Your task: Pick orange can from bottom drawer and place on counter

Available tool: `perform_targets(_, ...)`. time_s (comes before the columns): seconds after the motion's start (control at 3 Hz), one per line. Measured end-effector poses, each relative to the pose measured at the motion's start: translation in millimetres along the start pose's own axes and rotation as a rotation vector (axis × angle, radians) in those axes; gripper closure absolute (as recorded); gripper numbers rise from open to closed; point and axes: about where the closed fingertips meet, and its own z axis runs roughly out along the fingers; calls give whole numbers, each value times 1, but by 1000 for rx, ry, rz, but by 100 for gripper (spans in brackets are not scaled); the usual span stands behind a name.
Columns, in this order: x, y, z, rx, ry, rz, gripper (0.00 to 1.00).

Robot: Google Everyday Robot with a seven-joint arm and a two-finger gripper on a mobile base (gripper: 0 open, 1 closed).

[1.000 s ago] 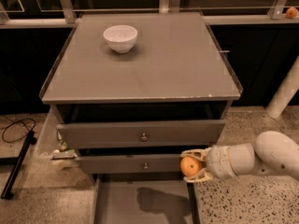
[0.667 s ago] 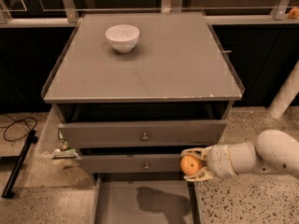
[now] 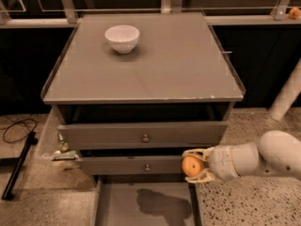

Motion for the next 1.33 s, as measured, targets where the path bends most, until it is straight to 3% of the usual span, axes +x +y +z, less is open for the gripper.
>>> perform_targets(1.33,-6,-2,-9,13,4,-11,100)
